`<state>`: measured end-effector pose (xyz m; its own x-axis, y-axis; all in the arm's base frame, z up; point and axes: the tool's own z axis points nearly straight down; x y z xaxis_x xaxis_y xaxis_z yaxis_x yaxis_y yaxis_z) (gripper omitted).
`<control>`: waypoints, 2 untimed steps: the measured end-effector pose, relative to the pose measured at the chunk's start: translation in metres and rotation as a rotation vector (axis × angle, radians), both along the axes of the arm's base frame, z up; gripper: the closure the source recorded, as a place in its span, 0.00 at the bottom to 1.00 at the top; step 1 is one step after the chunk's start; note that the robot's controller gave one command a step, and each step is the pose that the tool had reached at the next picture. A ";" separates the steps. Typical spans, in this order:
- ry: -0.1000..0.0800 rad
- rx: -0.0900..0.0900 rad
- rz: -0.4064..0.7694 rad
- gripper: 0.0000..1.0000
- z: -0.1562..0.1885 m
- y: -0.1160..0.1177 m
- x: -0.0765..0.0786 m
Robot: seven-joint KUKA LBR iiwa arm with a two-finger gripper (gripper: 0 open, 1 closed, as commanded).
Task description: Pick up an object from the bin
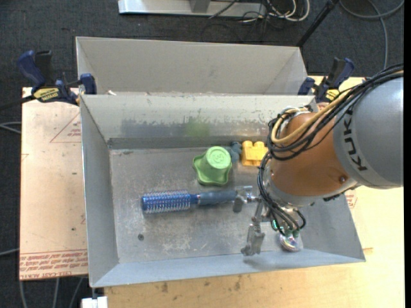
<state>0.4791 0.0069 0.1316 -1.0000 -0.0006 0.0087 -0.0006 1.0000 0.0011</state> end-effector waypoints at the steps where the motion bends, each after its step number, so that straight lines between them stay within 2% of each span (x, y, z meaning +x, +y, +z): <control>1: -0.018 0.001 0.266 0.00 -0.060 0.024 0.079; 2: -0.015 0.002 0.216 0.00 -0.030 0.043 0.092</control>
Offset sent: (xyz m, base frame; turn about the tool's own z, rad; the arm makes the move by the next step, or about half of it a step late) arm 0.0765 0.0234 -0.0616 -0.2688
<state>0.5714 0.0502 0.1015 -0.9765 -0.2152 -0.0068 -0.2152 0.9766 0.0012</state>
